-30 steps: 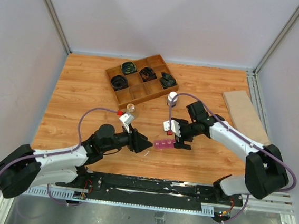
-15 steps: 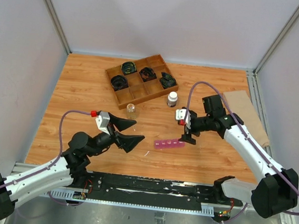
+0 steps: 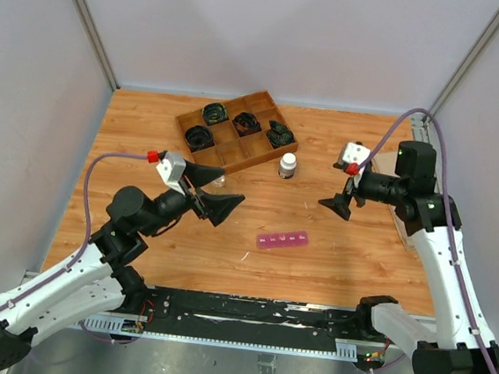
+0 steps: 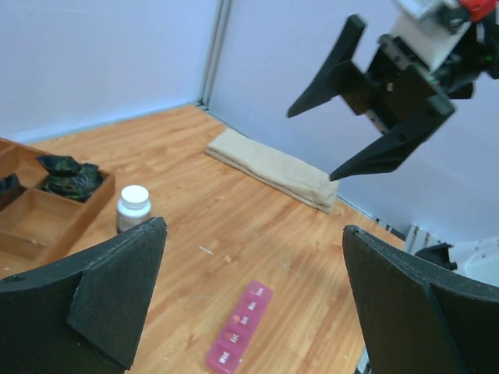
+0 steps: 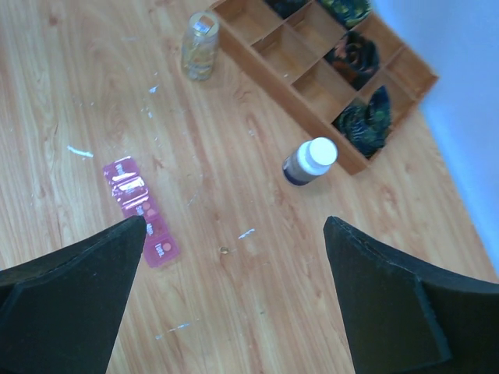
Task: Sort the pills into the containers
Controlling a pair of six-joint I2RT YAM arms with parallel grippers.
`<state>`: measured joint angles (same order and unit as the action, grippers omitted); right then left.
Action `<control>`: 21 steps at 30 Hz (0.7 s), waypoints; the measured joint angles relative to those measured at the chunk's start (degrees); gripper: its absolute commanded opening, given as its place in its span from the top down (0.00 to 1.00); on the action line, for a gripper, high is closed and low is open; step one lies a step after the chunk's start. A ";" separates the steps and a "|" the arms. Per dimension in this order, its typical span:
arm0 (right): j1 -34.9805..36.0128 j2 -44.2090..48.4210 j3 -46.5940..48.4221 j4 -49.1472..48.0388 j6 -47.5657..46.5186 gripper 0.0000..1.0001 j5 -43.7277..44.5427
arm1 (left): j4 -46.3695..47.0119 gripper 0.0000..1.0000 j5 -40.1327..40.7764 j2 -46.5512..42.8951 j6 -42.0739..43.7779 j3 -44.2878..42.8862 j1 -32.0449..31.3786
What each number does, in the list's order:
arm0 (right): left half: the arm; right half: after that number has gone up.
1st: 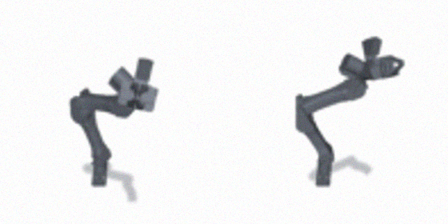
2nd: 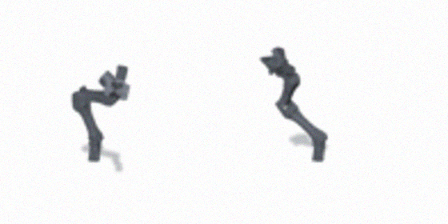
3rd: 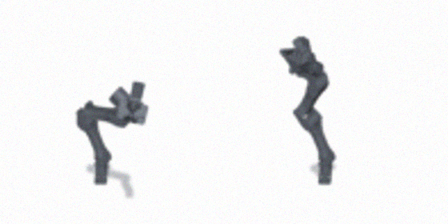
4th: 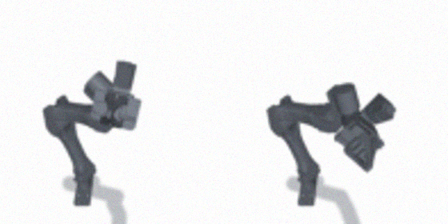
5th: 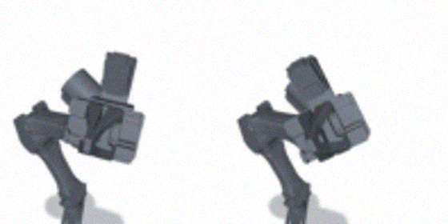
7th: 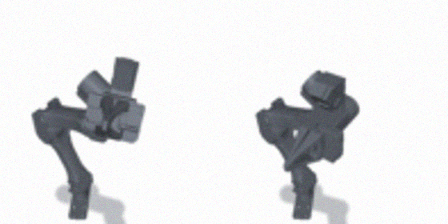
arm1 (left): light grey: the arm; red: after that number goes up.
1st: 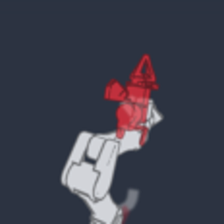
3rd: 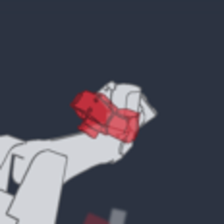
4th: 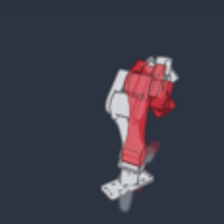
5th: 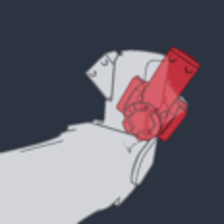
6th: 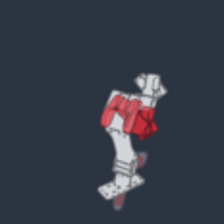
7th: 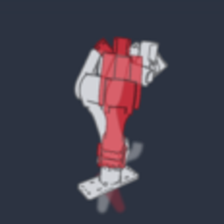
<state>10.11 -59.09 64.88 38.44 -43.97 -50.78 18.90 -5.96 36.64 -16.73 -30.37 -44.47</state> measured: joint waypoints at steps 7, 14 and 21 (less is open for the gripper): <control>-2.05 4.09 5.79 -2.01 11.41 0.02 3.08 | -9.90 0.01 -6.62 7.52 -0.09 -12.81 10.54; -2.08 7.08 10.64 -3.85 24.26 0.02 13.29 | -16.55 0.01 -10.91 10.69 -0.74 -22.18 14.29; -2.08 7.76 15.58 -3.45 29.66 0.02 13.94 | -19.41 0.01 -14.78 11.30 -2.51 -27.56 14.29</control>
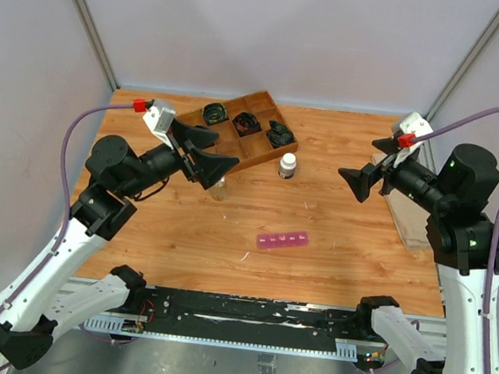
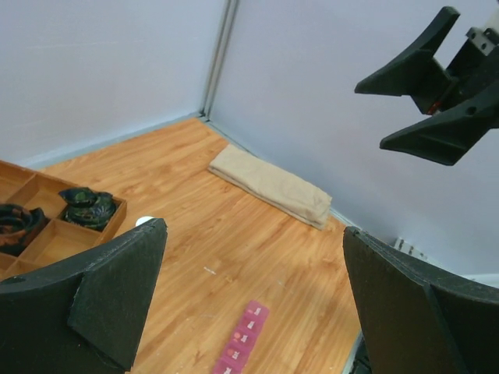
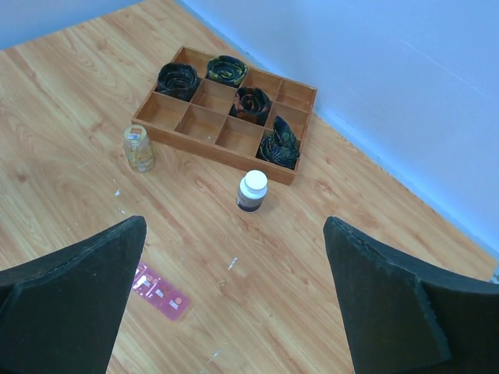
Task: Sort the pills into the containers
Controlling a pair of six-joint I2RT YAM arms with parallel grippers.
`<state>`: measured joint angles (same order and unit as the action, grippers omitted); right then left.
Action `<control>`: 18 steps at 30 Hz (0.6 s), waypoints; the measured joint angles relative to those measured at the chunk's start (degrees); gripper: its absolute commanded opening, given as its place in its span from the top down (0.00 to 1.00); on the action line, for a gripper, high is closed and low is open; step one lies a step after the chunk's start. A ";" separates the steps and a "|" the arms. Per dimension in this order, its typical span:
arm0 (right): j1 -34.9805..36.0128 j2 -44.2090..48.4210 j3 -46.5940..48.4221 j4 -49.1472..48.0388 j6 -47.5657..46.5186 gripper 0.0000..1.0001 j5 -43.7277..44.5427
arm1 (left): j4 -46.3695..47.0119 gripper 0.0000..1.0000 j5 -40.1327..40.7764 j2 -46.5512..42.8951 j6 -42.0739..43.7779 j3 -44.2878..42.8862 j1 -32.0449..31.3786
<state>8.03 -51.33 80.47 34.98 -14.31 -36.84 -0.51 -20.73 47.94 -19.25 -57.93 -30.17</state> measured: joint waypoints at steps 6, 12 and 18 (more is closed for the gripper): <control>-1.16 1.16 0.00 -0.04 7.04 0.02 3.10 | -0.46 0.01 -1.05 -1.16 -0.98 -1.18 0.00; -1.20 1.97 0.00 -0.07 11.93 0.02 3.50 | -2.25 0.01 -1.62 -3.19 -1.92 -1.18 0.00; -1.49 2.82 0.04 0.02 14.12 0.02 3.61 | -2.82 0.01 -2.23 -6.14 -2.32 -0.85 0.00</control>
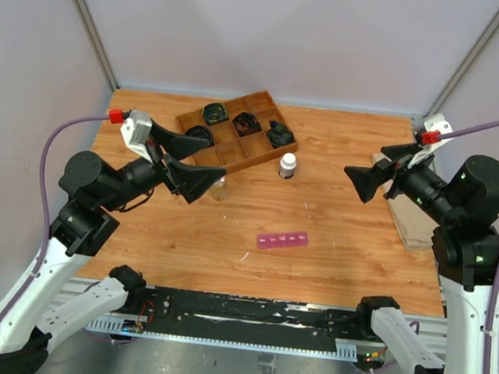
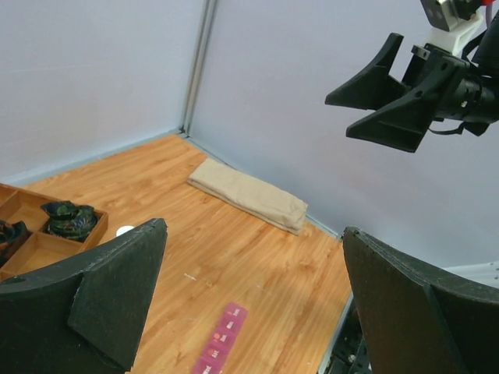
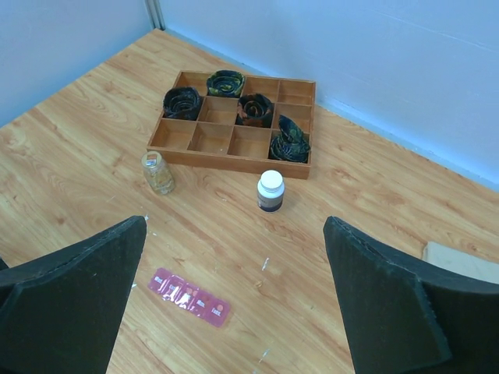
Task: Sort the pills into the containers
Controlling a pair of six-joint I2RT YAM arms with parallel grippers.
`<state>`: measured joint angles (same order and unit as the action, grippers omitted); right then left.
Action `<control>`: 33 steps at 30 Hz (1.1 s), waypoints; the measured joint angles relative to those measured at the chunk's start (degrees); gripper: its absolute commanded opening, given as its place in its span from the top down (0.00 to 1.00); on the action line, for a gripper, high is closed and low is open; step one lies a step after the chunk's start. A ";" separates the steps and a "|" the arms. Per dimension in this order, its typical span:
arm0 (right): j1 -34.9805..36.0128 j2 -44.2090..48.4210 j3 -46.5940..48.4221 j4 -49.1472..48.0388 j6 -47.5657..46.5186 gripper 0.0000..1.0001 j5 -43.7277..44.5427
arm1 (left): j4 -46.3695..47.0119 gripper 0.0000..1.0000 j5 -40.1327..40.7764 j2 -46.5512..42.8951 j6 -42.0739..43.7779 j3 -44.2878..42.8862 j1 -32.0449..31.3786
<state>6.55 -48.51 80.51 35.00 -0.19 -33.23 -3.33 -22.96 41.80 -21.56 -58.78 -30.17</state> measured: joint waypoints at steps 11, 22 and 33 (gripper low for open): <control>-2.12 0.22 0.44 0.00 -0.33 0.02 0.07 | 0.24 0.01 -0.33 -2.19 0.22 4.07 0.00; -2.45 0.70 0.22 0.00 -1.40 0.02 0.31 | 1.16 0.01 -1.01 -1.46 0.72 6.25 0.00; -3.69 0.98 -0.81 -0.15 -1.57 0.02 0.20 | 1.79 0.01 -1.18 -1.42 1.84 8.31 0.00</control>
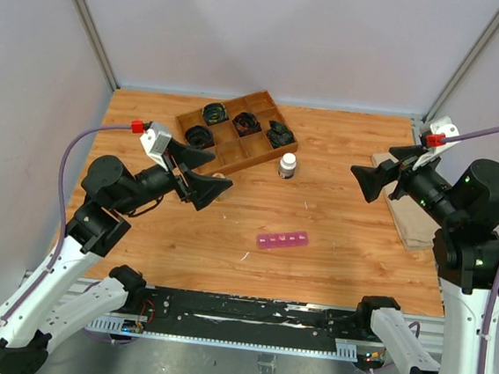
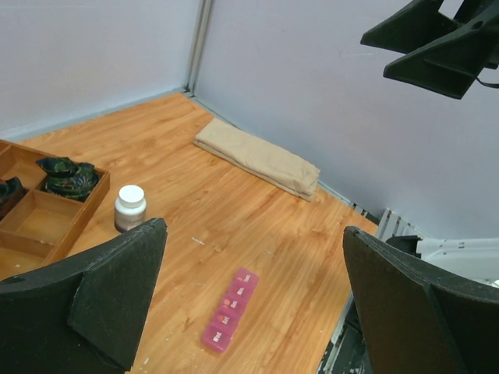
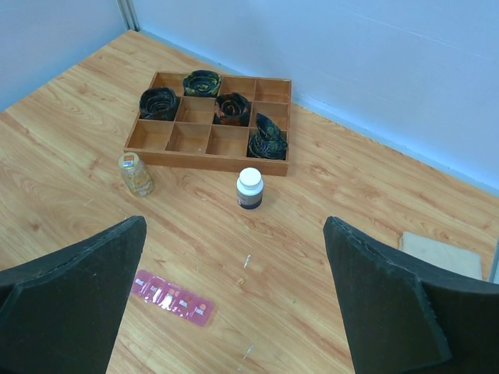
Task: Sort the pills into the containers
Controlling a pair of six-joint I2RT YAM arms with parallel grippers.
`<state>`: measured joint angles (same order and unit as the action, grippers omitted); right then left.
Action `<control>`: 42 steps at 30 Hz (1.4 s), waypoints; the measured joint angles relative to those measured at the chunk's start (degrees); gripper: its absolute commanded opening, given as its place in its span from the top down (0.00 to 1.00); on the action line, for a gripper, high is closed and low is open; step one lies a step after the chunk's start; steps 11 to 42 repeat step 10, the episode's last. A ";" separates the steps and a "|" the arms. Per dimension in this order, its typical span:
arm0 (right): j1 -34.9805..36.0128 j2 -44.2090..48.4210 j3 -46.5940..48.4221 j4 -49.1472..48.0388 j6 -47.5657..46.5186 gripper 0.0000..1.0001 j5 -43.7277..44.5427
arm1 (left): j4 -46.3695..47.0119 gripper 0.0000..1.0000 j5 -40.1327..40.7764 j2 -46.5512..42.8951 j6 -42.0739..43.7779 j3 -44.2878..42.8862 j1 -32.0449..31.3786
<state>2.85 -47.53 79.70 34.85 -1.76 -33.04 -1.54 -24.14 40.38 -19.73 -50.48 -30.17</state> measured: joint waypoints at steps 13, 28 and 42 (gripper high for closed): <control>-0.24 0.00 -0.22 -0.24 -0.22 0.02 0.07 | 0.07 0.01 0.15 -0.15 0.90 0.22 0.00; -0.24 0.00 -0.22 -0.24 -0.22 0.02 0.07 | 0.07 0.01 0.15 -0.15 0.90 0.22 0.00; -0.24 0.00 -0.22 -0.24 -0.22 0.02 0.07 | 0.07 0.01 0.15 -0.15 0.90 0.22 0.00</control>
